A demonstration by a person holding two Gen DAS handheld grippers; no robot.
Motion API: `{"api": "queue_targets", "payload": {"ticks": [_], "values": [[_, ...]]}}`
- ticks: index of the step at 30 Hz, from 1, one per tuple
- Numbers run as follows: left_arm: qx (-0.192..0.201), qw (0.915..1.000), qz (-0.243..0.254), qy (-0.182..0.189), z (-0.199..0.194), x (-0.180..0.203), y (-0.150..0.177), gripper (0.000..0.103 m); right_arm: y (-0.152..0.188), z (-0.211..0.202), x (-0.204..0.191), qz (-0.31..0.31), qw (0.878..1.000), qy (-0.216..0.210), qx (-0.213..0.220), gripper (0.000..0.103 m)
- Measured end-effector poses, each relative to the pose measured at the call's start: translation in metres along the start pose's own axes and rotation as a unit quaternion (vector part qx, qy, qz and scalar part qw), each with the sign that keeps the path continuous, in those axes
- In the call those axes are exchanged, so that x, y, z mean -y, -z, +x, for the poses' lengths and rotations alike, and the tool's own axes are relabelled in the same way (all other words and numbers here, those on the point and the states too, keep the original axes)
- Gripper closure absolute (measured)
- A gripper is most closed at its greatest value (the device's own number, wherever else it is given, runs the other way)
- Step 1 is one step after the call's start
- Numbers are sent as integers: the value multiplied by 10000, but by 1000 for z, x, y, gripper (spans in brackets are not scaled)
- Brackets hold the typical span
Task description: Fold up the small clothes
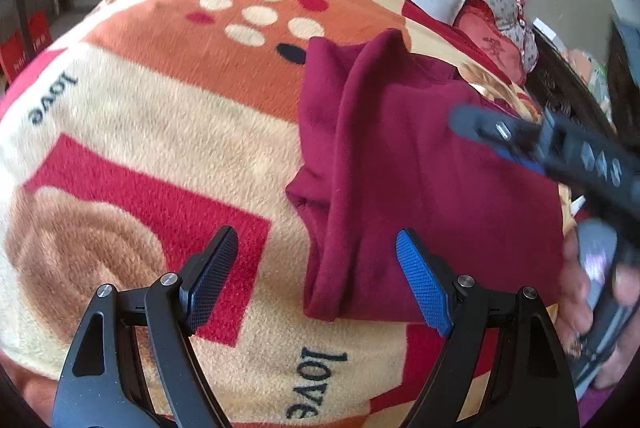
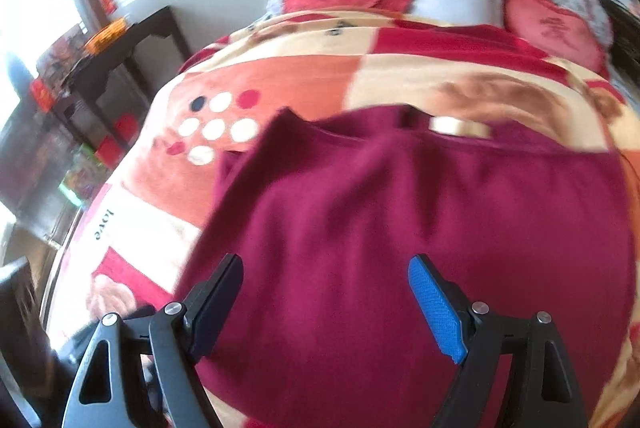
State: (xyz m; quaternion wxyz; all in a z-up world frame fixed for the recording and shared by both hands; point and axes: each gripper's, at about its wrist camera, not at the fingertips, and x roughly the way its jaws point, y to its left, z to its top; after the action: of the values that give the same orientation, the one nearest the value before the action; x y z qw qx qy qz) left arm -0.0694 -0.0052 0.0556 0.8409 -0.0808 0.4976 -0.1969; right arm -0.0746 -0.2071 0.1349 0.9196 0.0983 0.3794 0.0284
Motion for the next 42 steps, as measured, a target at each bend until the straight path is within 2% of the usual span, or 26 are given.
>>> {"api": "queue_targets", "payload": {"ticks": [3, 6, 13, 16, 18, 20, 21, 23, 24, 26, 28, 29, 34, 39, 42], "values": [[-46, 10000, -48, 45, 3, -3, 1, 21, -19, 25, -21, -279, 9993, -104, -215, 20], [-78, 9998, -123, 137, 7, -7, 1, 21, -34, 53, -38, -482, 9978, -11, -457, 20], [-36, 9994, -176, 293, 11, -12, 1, 21, -53, 104, -75, -1151, 9888, 446, -839, 20], [-38, 9993, -167, 340, 12, -11, -3, 21, -53, 121, -80, -1287, 9839, 779, -968, 19], [-41, 9991, -174, 384, 13, -12, -5, 21, -50, 123, -79, -1318, 9838, 871, -846, 26], [-41, 9989, -198, 416, 14, -12, -6, 21, -49, 117, -75, -1340, 9846, 866, -709, 47], [-30, 9988, -207, 438, 14, -12, -7, 21, -50, 112, -70, -1292, 9866, 755, -649, 53], [-15, 9981, -202, 590, 15, -8, -8, 21, -53, 98, -56, -1048, 9921, 333, -597, 82], [-38, 9973, -182, 711, 15, -6, -8, 24, -55, 90, -47, -862, 9947, 49, -558, 83], [-178, 9941, -151, 1056, 16, -1, -9, 55, -58, 76, -34, -640, 9967, -230, -435, 87], [-244, 9932, -73, 1134, 12, 8, -10, 60, -56, 61, -21, -450, 9973, -497, -295, 88], [-184, 9936, 33, 1111, 8, 13, -10, 66, -56, 54, -15, -377, 9974, -569, -228, 89], [-47, 9911, 506, 1230, -21, 43, -17, 78, -57, 19, 6, -180, 9973, -708, 79, 90], [29, 9843, 1011, 1450, -43, 86, -21, 78, -57, -19, 40, 105, 9965, -753, 361, 90], [-6, 9768, 1389, 1629, -48, 124, -18, 80, -53, -43, 71, 284, 9956, -712, 531, 90]]}}
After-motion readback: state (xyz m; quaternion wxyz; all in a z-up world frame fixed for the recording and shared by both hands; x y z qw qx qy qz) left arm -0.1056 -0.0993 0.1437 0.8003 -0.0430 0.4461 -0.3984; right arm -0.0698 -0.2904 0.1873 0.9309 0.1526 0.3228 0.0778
